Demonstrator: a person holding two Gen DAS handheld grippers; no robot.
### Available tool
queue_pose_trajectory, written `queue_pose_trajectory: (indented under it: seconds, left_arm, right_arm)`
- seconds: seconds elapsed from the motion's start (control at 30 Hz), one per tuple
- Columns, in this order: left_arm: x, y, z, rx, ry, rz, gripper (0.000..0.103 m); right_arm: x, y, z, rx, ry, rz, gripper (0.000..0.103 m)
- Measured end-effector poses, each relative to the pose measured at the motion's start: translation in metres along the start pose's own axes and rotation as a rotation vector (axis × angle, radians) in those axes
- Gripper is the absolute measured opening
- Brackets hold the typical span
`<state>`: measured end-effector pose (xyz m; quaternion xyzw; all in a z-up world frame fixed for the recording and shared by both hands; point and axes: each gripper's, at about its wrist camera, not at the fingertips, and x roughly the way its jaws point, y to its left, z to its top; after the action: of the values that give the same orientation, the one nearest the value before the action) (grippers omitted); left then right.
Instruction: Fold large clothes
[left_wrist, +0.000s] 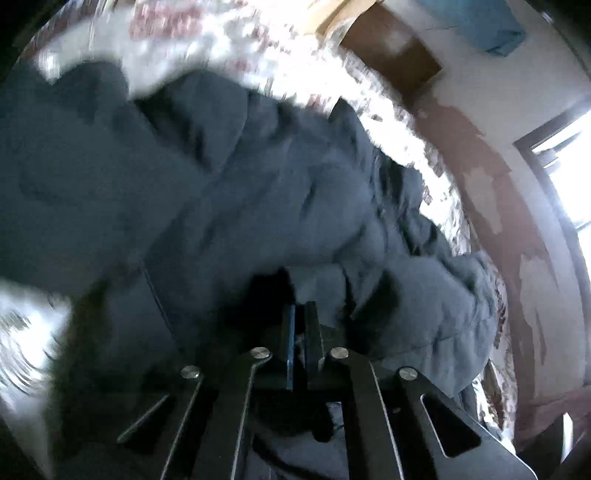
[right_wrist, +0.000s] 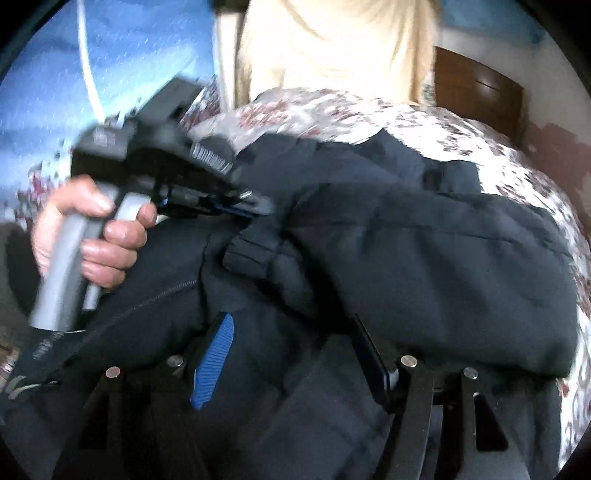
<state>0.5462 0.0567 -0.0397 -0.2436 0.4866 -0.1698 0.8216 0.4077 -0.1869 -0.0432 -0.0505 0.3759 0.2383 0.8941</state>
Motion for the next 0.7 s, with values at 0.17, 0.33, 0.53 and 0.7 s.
queue_pose_trajectory:
  seconds: [0.17, 0.33, 0.53, 0.7]
  left_arm:
    - [-0.033, -0.015, 0.016, 0.125, -0.182, 0.161, 0.000]
    - [0.014, -0.015, 0.007, 0.254, -0.126, 0.361, 0.000]
    - [0.054, 0.010, -0.009, 0.243, -0.087, 0.418, 0.000]
    - [0.049, 0.021, -0.006, 0.184, -0.100, 0.365, 0.000]
  right_arm:
    - [-0.039, -0.071, 0.016, 0.077, -0.105, -0.235, 0.065]
    - [0.013, -0.174, 0.022, 0.193, -0.048, -0.449, 0.043]
    - [0.082, -0.220, -0.008, 0.319, 0.091, -0.409, 0.036]
    - [0.088, -0.219, -0.014, 0.302, 0.107, -0.432, 0.036]
